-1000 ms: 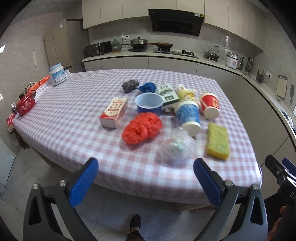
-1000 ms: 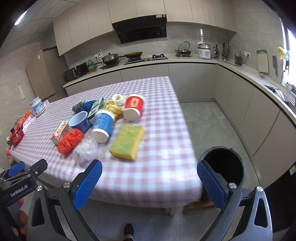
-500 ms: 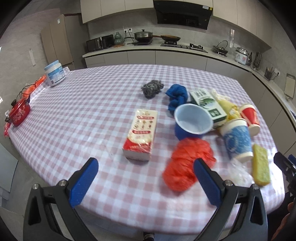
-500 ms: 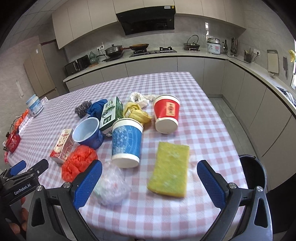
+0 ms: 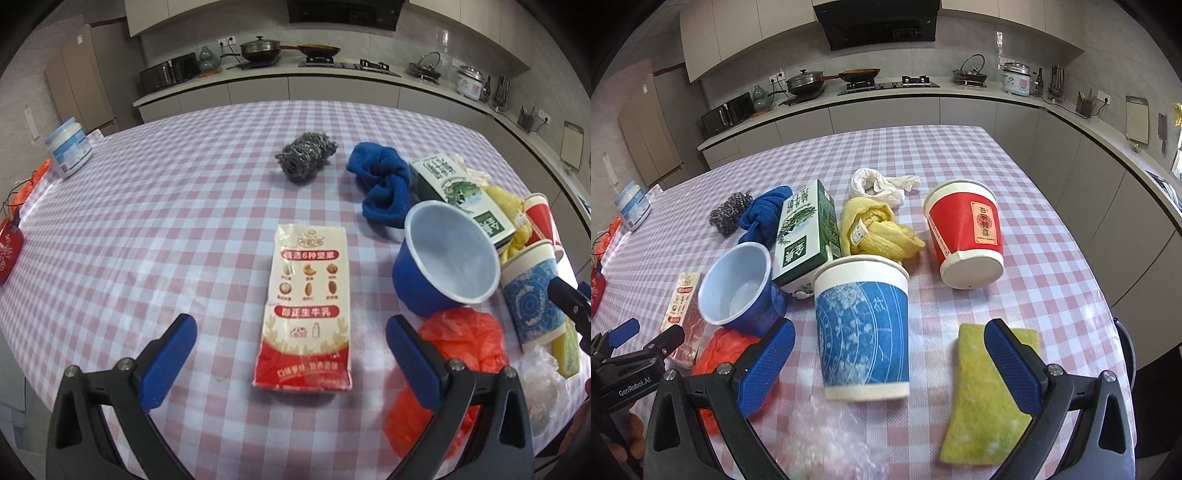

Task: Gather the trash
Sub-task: 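Grasp the snack carton with the left tool while the right tool grasps the blue-patterned cup, then carry the carton in the left tool and the cup in the right tool over the bin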

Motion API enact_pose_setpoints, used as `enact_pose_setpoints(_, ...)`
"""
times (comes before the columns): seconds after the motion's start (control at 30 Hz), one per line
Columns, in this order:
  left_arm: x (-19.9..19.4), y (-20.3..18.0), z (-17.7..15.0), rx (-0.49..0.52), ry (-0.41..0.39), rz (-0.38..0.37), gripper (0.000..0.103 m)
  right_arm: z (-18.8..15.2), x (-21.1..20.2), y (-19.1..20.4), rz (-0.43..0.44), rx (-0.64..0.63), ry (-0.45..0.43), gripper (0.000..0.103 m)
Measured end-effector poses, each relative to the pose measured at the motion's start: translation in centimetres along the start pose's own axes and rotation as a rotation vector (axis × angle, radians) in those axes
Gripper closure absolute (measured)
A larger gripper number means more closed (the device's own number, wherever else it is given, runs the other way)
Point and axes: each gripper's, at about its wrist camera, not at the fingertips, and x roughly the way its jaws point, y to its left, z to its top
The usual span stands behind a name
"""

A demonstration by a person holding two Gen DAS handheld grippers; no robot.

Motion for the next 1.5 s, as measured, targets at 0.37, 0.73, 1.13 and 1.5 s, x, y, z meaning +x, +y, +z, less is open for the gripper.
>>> enact_pose_setpoints(0.37,3.0,0.2,0.4,0.026,0.076,-0.064,0.026,0.5,3.4,0.8,0.002,-0.019,0.055,0.014)
enact_pose_setpoints(0.73,2.1,0.5,0.4,0.019,0.051,-0.148,0.051,0.4,3.4,1.0,0.089,0.002,0.078,0.043)
enact_pose_setpoints(1.13,-3.3,1.0,1.9,0.014,-0.081,-0.188,0.052,1.2,-1.7,-0.6,0.146,0.051,-0.03,0.044)
enact_pose_setpoints(1.5,-7.3,-3.6,1.7,0.077,-0.135,-0.288,0.052,0.5,-6.0,-5.6,0.082,0.105,-0.099,0.044)
